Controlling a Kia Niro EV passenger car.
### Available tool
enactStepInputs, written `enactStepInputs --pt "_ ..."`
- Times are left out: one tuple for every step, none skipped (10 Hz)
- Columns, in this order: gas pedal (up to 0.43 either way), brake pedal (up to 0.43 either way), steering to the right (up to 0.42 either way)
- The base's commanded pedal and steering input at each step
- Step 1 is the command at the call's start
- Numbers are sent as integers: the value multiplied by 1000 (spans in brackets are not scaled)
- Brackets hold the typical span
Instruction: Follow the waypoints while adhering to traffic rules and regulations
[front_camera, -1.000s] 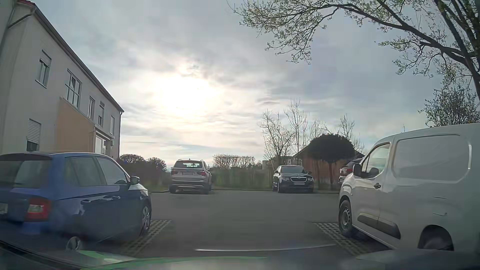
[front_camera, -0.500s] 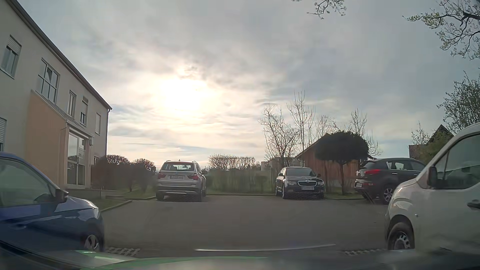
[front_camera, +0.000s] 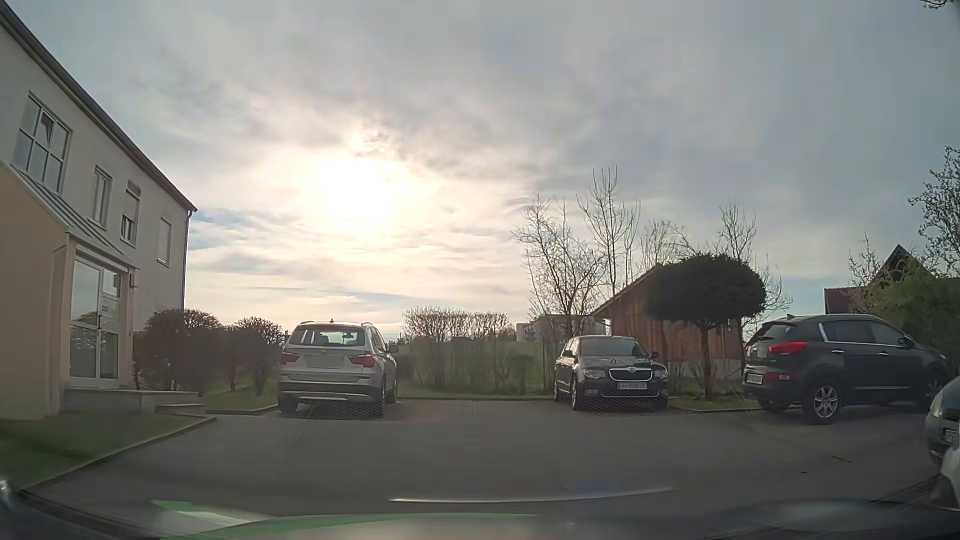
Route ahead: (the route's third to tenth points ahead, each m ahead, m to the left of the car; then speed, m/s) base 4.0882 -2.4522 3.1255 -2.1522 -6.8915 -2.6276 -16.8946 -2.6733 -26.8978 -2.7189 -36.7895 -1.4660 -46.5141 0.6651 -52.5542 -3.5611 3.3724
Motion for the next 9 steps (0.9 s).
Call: enactStepInputs --pt "0 0 89" --pt "0 0 115" --pt "0 0 144" --pt "0 0 185" --pt "8 0 215" --pt "8 0 257" --pt "59 0 280" --pt "98 0 300" --pt "98 0 309"
